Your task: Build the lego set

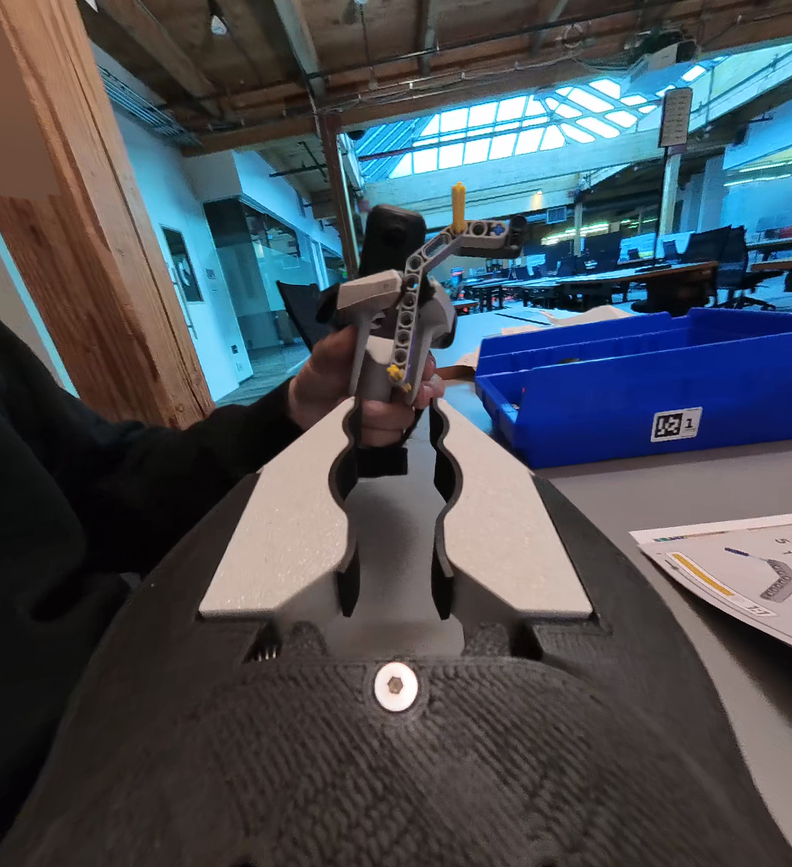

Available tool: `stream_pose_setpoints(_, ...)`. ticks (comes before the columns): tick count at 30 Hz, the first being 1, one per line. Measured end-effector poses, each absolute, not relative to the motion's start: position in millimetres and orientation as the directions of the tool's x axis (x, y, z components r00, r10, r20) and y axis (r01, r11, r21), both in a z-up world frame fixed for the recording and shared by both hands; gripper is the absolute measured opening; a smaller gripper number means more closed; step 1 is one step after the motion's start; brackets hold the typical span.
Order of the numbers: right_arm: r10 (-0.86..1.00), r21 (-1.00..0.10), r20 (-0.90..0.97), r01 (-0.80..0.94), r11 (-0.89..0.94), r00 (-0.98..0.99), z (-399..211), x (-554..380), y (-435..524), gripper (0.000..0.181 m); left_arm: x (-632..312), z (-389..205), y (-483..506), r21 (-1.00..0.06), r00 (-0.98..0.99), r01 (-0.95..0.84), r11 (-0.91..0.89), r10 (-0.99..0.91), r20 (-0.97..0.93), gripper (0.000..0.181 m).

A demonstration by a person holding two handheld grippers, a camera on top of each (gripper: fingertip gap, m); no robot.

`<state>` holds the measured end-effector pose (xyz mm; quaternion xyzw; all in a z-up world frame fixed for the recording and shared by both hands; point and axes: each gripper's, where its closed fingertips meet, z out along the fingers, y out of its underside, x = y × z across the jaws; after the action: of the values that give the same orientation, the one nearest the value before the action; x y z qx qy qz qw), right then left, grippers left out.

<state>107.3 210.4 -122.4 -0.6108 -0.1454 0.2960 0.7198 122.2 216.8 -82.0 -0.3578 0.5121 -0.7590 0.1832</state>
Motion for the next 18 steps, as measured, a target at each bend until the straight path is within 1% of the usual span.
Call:
stream_pose_setpoints(2, 0.575, -0.973, -0.125, -0.213, 0.087, 0.808, -123.6, 108.2, 212.9, 0.026, 120.6, -80.7, 216.7, -0.899, -0.694, -0.086, -0.429, -0.622, 0.363, 0.006)
stream_pose_setpoints(4, 0.551, -0.979, -0.102, -0.182, 0.091, 0.828, -124.9, 110.2, 214.5, 0.026, 125.1, -87.7, 215.7, -0.915, -0.668, -0.101, -0.39, -0.655, 0.353, 0.005)
stream_pose_setpoints(7, 0.536, -0.989, -0.073, -0.131, 0.07, 0.841, -130.5, 111.5, 216.3, 0.021, 132.5, -103.0, 206.5, -0.957, -0.623, -0.146, -0.251, -0.728, 0.286, 0.006)
stream_pose_setpoints(10, 0.547, -0.995, -0.06, -0.093, 0.032, 0.835, -138.5, 110.1, 216.6, 0.007, 137.0, -113.8, 194.7, -0.975, -0.599, -0.189, -0.12, -0.772, 0.211, 0.006)
stream_pose_setpoints(12, 0.537, -0.997, -0.034, -0.067, 0.041, 0.843, -139.3, 112.5, 216.1, 0.008, 139.6, -121.5, 192.6, -0.975, -0.578, -0.217, -0.052, -0.798, 0.171, 0.006)
stream_pose_setpoints(13, 0.526, -0.995, -0.024, -0.07, 0.069, 0.85, -135.3, 116.1, 214.9, 0.013, 140.6, -125.8, 193.0, -0.973, -0.566, -0.231, -0.018, -0.81, 0.15, 0.006)
stream_pose_setpoints(15, 0.529, -0.992, -0.036, -0.093, 0.083, 0.848, -131.6, 120.9, 212.2, 0.017, 141.9, -126.3, 194.3, -0.974, -0.55, -0.228, 0.006, -0.826, 0.124, 0.006)
stream_pose_setpoints(16, 0.557, -0.992, -0.05, -0.106, 0.069, 0.829, -131.8, 118.9, 210.2, 0.005, 141.1, -126.1, 192.4, -0.972, -0.557, -0.233, 0.01, -0.821, 0.125, 0.006)
stream_pose_setpoints(18, 0.567, -0.992, -0.071, -0.118, 0.047, 0.82, -133.1, 119.4, 210.7, 0.005, 141.9, -127.4, 192.5, -0.97, -0.549, -0.243, 0.022, -0.828, 0.119, 0.006)
